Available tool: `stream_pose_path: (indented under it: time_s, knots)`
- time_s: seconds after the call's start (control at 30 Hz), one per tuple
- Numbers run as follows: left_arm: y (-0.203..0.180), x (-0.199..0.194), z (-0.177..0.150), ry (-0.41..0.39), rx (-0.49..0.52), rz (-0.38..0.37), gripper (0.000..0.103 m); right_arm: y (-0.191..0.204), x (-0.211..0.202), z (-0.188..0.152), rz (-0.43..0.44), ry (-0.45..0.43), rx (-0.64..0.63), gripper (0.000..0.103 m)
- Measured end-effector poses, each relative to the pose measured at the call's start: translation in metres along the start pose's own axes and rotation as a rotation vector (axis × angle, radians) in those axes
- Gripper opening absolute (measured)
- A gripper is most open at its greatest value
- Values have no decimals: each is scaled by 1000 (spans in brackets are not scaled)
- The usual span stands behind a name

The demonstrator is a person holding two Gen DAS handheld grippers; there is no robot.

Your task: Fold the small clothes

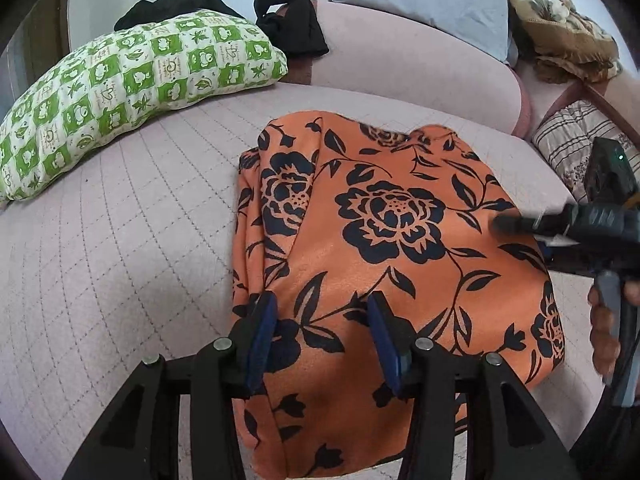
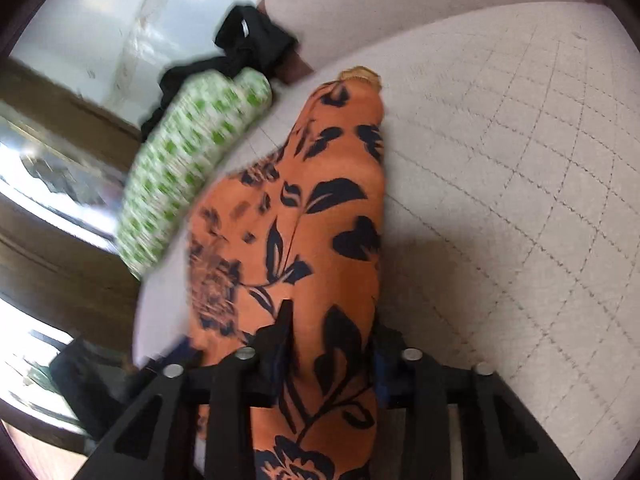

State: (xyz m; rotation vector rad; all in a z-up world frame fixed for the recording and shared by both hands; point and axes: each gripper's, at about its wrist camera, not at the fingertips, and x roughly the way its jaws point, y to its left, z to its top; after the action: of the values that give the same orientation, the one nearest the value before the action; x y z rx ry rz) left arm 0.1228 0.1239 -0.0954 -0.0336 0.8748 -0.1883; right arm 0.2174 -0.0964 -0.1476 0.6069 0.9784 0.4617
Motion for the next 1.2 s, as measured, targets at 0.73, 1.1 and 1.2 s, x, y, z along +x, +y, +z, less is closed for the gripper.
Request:
stream_pose_path:
  time_s: [0.73,1.1,1.2]
  knots:
    - [3,0,-2,-25,-15,-19,49,-11,-12,-16,-14,-23,81,73]
    - [3,-1,-3,-30,-22,-27,49,7,-16,-53,-117,9,-6,73]
    - [3,-1,-3,-30,-28,-27,49,-6,-37,-68,-30,-50,56,76]
